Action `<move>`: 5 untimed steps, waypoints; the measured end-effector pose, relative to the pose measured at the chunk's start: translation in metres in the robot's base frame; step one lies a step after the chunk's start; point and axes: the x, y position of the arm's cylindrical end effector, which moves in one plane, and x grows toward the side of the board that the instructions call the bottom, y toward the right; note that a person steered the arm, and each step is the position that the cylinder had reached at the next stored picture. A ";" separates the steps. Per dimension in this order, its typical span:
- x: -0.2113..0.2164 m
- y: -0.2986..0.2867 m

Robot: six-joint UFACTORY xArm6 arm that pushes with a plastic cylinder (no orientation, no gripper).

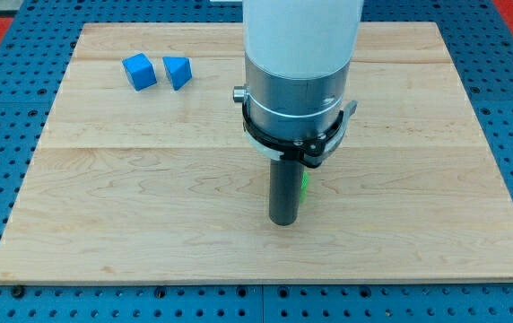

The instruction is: Place the blue triangle above the blue cube

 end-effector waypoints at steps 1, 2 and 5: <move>0.039 -0.081; -0.028 -0.153; -0.264 -0.144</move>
